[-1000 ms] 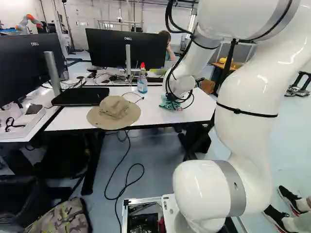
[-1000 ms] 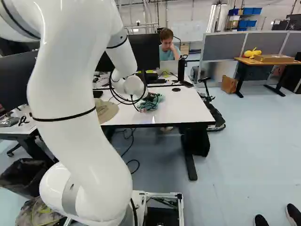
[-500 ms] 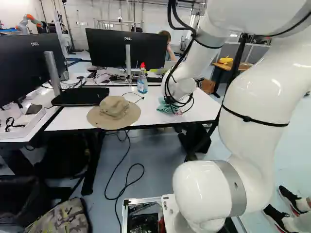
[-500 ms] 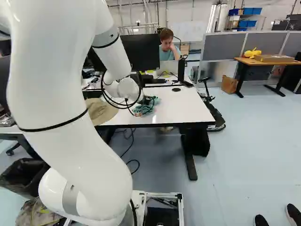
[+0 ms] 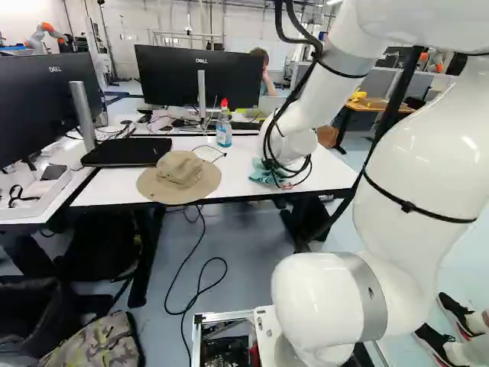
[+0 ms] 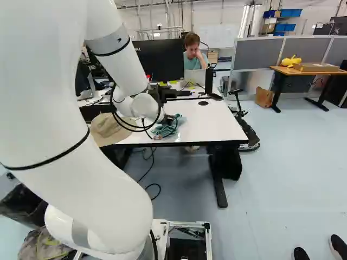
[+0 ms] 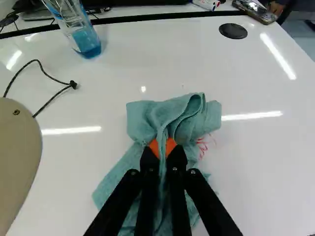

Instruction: Clean the table with the green towel

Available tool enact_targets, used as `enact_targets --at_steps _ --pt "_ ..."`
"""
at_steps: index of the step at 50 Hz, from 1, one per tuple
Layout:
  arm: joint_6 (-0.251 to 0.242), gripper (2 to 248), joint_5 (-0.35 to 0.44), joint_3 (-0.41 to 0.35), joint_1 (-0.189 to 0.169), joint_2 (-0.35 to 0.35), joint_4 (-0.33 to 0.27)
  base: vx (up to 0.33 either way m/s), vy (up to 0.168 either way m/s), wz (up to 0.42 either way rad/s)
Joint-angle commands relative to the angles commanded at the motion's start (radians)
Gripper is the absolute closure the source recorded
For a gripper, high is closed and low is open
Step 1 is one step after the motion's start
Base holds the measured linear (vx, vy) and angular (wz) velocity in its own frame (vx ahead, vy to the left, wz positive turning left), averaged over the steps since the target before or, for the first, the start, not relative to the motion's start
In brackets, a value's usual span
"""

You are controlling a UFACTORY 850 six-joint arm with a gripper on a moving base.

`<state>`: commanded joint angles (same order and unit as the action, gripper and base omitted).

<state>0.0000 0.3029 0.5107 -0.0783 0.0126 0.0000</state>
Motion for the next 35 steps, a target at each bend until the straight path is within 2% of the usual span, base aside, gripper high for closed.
enact_targets --at_steps 16,35 --pt "0.000 217 0.000 -0.006 -0.055 -0.006 0.000 0.000 0.000 0.000" --pt "0.000 217 0.000 0.062 -0.115 0.059 0.000 0.000 0.000 0.000"
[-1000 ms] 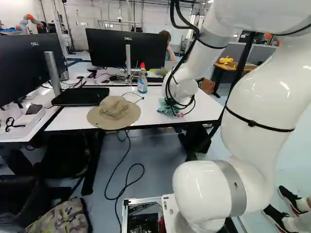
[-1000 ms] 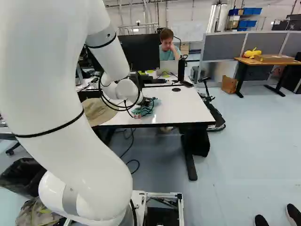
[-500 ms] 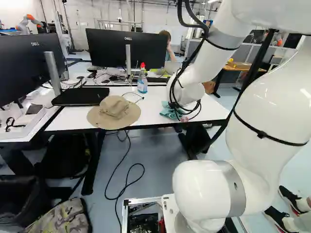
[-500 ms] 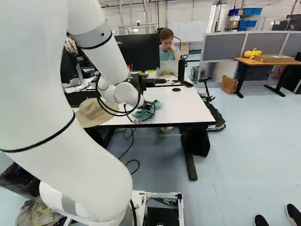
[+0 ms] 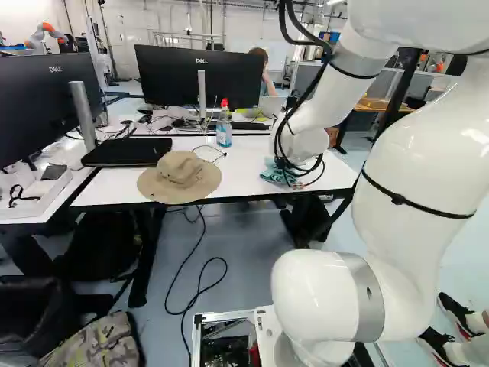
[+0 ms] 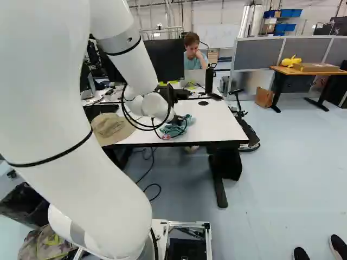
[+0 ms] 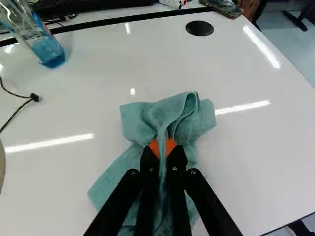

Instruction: Clean the table with the green towel

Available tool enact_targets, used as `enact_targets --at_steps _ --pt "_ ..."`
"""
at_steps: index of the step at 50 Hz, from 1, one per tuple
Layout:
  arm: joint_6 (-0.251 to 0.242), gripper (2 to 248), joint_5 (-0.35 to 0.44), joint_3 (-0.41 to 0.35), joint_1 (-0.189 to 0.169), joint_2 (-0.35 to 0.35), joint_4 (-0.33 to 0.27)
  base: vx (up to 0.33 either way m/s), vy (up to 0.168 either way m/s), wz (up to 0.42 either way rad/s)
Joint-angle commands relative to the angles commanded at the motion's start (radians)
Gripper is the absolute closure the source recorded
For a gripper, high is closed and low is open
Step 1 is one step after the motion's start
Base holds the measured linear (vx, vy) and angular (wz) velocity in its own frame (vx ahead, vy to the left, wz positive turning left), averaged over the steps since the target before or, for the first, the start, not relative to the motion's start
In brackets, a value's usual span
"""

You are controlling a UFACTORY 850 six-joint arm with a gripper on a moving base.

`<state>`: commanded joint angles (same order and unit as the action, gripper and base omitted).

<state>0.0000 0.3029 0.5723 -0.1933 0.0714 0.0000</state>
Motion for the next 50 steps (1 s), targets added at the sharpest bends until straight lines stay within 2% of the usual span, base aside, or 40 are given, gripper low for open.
enact_targets --at_steps 15,25,33,50 --pt "0.000 217 0.000 0.072 -0.034 0.066 0.000 0.000 0.000 0.000" --pt "0.000 217 0.000 0.106 -0.019 0.092 0.000 0.000 0.000 0.000" --pt "0.000 217 0.000 0.084 -0.002 0.056 0.000 0.000 0.000 0.000" --pt "0.000 217 0.000 -0.005 0.023 -0.070 0.000 0.000 0.000 0.000"
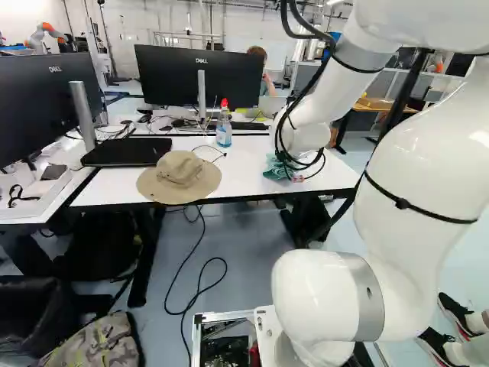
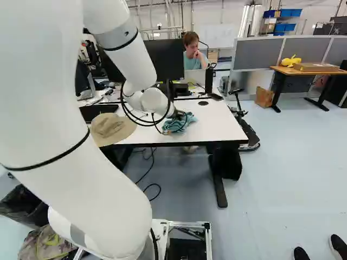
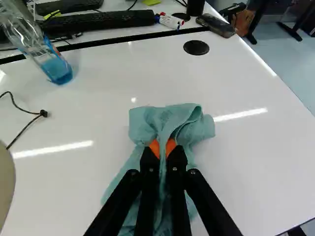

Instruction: Clean the table with the green towel

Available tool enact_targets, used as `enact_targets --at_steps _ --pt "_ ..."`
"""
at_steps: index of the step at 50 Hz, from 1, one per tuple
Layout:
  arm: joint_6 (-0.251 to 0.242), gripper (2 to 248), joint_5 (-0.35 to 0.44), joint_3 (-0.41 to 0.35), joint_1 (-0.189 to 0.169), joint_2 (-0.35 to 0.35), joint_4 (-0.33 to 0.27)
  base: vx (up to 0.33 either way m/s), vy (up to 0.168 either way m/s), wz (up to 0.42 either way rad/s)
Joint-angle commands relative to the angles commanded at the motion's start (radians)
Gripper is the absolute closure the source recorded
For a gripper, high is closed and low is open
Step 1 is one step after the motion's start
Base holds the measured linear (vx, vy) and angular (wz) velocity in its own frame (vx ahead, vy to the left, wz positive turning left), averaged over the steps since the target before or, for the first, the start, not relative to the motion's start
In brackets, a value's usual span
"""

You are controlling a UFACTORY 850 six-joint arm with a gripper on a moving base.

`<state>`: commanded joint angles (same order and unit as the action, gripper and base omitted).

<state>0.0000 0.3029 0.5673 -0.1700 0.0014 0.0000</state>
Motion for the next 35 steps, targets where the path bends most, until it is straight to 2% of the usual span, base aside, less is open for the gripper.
enact_targets --at_steps 14,35 --pt "0.000 217 0.000 -0.010 0.046 -0.046 0.000 0.000 0.000 0.000" --pt "0.000 217 0.000 -0.009 0.121 -0.045 0.000 0.000 0.000 0.000"
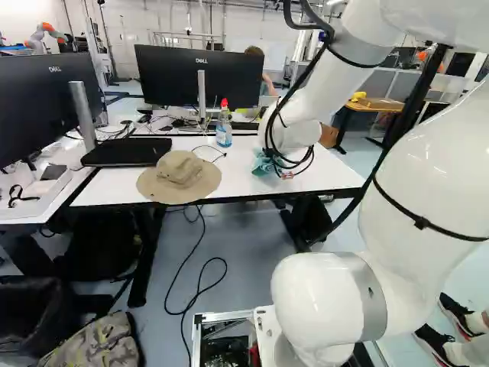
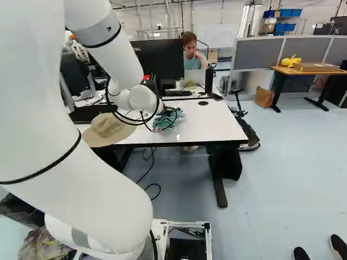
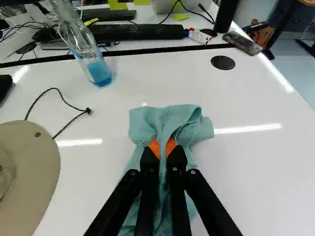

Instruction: Clean the table with the green towel

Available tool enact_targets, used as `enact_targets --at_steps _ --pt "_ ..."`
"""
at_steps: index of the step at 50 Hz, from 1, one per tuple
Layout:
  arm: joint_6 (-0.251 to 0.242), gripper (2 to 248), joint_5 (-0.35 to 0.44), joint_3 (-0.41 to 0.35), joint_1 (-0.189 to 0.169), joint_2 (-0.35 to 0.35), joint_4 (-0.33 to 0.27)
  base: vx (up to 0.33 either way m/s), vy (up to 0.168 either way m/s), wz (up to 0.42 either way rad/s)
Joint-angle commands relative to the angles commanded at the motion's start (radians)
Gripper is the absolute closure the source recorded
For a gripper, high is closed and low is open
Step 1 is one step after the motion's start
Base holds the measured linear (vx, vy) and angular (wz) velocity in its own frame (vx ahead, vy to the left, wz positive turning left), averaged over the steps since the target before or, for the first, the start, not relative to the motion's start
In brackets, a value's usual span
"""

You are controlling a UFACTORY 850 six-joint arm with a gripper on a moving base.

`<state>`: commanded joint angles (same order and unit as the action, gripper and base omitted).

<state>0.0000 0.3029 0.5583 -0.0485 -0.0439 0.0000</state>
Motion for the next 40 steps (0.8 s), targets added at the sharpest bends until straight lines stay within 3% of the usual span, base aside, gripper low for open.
enact_targets --at_steps 20,40 --pt "0.000 217 0.000 0.005 0.070 0.005 0.000 0.000 0.000 0.000" --pt "0.000 217 -0.009 0.005 0.071 0.005 0.035 0.000 0.000 0.000"
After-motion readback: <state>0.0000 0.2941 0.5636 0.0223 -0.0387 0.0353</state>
